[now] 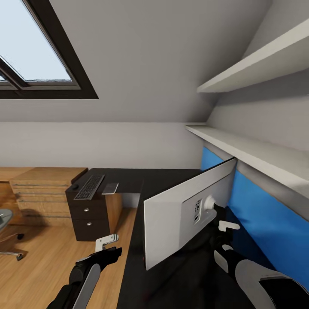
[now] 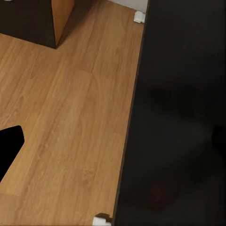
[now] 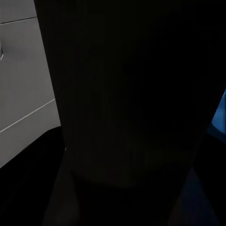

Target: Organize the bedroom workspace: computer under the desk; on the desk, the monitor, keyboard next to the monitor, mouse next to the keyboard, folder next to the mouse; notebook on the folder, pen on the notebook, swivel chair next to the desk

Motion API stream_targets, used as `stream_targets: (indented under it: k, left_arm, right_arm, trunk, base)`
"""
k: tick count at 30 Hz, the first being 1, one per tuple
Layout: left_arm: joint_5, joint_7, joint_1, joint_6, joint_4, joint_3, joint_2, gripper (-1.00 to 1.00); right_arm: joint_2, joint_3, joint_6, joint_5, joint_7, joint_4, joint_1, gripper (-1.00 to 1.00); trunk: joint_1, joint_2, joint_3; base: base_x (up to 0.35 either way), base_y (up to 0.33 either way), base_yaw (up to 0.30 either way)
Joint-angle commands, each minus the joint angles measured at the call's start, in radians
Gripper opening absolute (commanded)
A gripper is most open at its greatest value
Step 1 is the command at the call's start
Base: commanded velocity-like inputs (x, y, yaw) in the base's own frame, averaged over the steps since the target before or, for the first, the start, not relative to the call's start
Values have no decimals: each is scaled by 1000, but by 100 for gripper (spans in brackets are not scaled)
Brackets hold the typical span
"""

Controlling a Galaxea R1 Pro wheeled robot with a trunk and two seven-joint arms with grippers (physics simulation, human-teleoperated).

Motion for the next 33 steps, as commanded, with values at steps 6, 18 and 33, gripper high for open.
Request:
stream_targets:
  k: [6,18,33]
  left_arm:
    - [11,10,-1,2,-1,-1,0,100]
    - [11,10,-1,1,-1,-1,-1,100]
    - [11,10,0,1,-1,-1,-1,100]
  right_arm:
    - [1,17,-5,-10,-2,0,-1,-100]
    - [1,17,-3,-11,-1,0,-1,-100]
    - [1,17,-3,-11,-1,0,-1,-100]
  trunk:
    - [0,-1,-1]
    - [0,-1,-1]
    - [0,-1,-1]
  base:
    - [0,0,-104]
    - [0,-96,-38]
    - [0,0,0]
